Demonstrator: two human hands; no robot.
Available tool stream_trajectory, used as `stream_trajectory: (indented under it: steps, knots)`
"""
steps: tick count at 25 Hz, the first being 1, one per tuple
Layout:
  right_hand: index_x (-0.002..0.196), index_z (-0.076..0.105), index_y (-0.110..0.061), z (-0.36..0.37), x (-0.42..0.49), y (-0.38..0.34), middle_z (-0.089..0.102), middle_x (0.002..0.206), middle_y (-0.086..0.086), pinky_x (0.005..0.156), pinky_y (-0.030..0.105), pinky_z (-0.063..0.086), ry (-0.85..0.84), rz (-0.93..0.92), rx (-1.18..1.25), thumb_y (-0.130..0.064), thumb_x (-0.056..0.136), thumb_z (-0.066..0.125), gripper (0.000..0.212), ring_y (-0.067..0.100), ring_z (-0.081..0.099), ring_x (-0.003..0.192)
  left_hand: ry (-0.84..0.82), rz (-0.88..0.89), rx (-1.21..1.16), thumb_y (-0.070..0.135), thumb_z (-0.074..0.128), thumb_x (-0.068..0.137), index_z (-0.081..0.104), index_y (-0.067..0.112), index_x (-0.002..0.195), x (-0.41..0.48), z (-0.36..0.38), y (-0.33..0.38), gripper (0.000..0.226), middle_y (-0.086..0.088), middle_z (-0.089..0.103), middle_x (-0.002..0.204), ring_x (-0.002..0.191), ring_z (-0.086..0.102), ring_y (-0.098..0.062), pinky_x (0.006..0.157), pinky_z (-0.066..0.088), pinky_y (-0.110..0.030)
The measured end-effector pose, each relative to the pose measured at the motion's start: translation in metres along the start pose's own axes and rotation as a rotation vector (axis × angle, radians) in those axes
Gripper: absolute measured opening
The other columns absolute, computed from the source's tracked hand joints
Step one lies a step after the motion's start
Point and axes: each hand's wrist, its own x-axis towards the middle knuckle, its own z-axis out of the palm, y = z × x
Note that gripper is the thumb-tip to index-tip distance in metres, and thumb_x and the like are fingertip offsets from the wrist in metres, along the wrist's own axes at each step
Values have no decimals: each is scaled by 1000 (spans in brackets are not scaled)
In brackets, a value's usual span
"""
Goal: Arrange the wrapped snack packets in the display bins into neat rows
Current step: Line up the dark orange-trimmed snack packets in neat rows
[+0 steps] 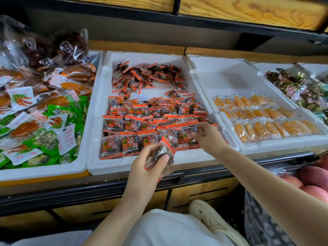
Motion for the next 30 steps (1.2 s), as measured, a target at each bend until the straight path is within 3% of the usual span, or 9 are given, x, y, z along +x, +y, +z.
stream_trajectory:
  steps: [2, 6, 9, 12, 15, 17, 20, 25, 30]
  knots:
    - [98, 53, -16, 7, 7, 5, 51, 79, -7, 74, 15, 38, -25, 32, 47, -12, 94, 54, 6, 6, 49, 73, 4, 8, -18, 26, 66, 83, 63, 35, 104, 0, -2, 2, 23, 6, 67, 110, 104, 64, -17, 82, 57, -27]
    - [129, 47, -8, 11, 8, 13, 61, 101, 1, 80, 23, 43, 42, 59, 27, -22, 88, 64, 46, 16, 57, 100, 84, -50, -53, 25, 69, 80, 65, 37, 97, 0, -3, -1, 20, 9, 69, 104, 99, 65, -13, 79, 56, -27]
    - [126, 47, -11, 8, 3, 14, 60, 109, 2, 84, 28, 49, 93, 8, -34, -24, 86, 67, 47, 15, 57, 98, 106, -110, -137, 27, 67, 80, 65, 32, 104, 3, 1, -4, 24, 4, 69, 108, 100, 66, -15, 77, 52, -24]
    - [121, 50, -12, 4, -18, 4, 54, 107, -5, 77, 16, 45, 175, -110, -30, -27, 93, 55, 32, 10, 56, 93, 77, -102, -222, 21, 63, 86, 61, 36, 108, 5, 6, -6, 27, 6, 65, 116, 105, 62, -10, 83, 50, -23]
    - [111, 58, -9, 5, -54, -15, 66, 87, 2, 68, 25, 56, -170, 53, 477, -40, 99, 35, 41, 17, 66, 79, 44, 226, 172, 5, 59, 90, 59, 43, 108, 0, 11, -2, 42, 17, 61, 111, 104, 56, 3, 83, 43, -7]
    - [105, 61, -8, 2, -68, -18, 69, 87, 6, 71, 31, 58, -424, 221, 813, -40, 98, 40, 40, 21, 69, 79, 2, 426, 393, -4, 61, 86, 61, 39, 106, 0, 10, -4, 48, 18, 59, 109, 107, 54, 4, 88, 39, -6]
    - [102, 61, -2, -7, -70, -12, 67, 91, 10, 69, 26, 57, -488, 241, 976, -18, 94, 52, 20, 18, 68, 80, -151, 510, 592, -7, 64, 83, 65, 31, 107, 0, 9, -5, 45, 19, 53, 116, 116, 45, 7, 94, 30, -1]
    - [124, 55, -14, -14, -72, -4, 72, 102, 4, 77, 25, 54, -327, 78, 589, -7, 93, 54, 31, 12, 67, 93, -156, 228, 384, 41, 67, 84, 47, 45, 122, -4, 8, 4, 43, 36, 42, 122, 119, 37, 18, 90, 29, 3]
    - [116, 60, -22, -31, -71, -7, 65, 111, 3, 79, 30, 56, -291, -60, 548, -2, 89, 59, 34, 13, 66, 86, -156, -16, 105, 19, 67, 85, 63, 34, 111, 5, 15, 11, 30, 9, 69, 104, 98, 66, -11, 84, 55, -24]
